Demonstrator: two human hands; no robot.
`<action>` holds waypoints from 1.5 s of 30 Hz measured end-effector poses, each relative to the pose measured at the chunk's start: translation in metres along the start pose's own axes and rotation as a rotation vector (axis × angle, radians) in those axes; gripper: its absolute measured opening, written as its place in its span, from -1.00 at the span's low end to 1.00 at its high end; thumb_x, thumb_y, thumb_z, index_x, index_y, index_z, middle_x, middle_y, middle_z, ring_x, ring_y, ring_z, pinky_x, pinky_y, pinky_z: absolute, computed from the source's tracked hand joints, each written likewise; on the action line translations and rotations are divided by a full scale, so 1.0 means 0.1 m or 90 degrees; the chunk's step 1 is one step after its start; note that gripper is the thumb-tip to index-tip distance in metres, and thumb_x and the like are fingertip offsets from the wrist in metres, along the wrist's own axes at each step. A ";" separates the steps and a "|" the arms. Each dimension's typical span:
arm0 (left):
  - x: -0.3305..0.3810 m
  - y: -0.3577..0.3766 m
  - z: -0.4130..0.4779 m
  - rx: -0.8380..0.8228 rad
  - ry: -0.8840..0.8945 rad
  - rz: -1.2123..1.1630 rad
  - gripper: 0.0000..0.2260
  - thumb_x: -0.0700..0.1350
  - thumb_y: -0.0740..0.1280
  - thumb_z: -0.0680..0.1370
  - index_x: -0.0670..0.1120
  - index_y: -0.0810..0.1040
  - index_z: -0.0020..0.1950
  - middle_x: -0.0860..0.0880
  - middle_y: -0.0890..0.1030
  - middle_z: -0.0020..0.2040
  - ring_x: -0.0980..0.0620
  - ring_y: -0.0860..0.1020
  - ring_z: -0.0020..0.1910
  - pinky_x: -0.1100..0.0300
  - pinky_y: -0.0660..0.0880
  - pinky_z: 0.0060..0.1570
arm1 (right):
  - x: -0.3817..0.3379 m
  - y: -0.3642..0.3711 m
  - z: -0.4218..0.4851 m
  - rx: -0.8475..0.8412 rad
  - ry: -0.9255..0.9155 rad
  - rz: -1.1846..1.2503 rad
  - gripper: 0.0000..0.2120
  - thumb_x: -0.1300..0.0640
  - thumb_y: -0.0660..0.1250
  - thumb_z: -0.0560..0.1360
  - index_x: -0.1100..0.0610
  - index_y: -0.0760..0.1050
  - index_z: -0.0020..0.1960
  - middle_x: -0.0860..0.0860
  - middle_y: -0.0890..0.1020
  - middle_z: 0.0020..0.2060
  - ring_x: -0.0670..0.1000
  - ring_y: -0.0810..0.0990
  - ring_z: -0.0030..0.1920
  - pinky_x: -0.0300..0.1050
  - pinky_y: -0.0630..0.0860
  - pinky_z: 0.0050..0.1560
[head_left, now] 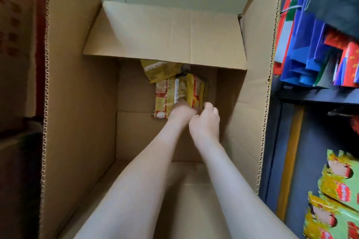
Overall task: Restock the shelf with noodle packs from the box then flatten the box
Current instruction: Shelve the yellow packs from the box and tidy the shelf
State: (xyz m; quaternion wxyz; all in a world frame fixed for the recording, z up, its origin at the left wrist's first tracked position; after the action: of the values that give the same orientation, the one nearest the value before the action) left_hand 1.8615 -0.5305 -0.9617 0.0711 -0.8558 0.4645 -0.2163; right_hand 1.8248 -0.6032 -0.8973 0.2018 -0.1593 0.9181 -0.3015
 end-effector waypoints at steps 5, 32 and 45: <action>0.08 -0.04 -0.35 0.038 -0.037 -0.026 -0.78 0.03 0.29 0.50 -0.12 0.47 -0.18 -0.05 0.51 -0.21 -0.11 0.57 -0.05 0.17 0.41 -0.21 | 0.03 -0.26 -0.25 -0.009 -0.026 0.012 -0.58 0.25 0.08 0.57 0.14 0.27 0.43 0.07 0.34 0.36 0.11 0.34 0.35 -0.02 0.33 0.33; 2.50 -1.57 -5.38 0.039 0.602 0.034 -0.73 0.17 0.18 0.47 0.03 0.48 0.01 0.08 0.48 -0.09 0.15 0.49 -0.09 0.13 0.49 -0.04 | -0.80 -4.37 -3.73 0.208 -0.018 0.395 -0.71 -0.07 0.31 0.46 0.13 0.57 0.00 0.02 0.67 -0.13 0.04 0.63 -0.07 -0.14 0.52 -0.09; 3.18 -0.89 -6.18 -0.059 0.625 0.045 -0.63 0.18 0.18 0.57 0.21 0.36 0.38 0.03 0.46 0.22 0.04 0.43 0.23 0.25 0.29 0.05 | 0.06 -5.23 -4.72 0.358 0.016 0.728 -0.63 -0.11 0.45 0.36 -0.05 0.51 0.11 0.04 0.67 0.00 0.09 0.69 -0.08 0.09 0.62 -0.07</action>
State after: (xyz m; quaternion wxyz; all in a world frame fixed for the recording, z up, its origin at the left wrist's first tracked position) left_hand 1.8113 -0.6946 -0.2819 -0.1869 -0.6391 0.4809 -0.5704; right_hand 1.6893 -0.7763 -0.2278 0.3545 0.4185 0.7462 -0.3774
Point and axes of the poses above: each hand's wrist, its own z-axis towards the middle knuckle, its own y-axis out of the palm, x = y × z, the point moved 6 cm from there along z, towards the middle knuckle
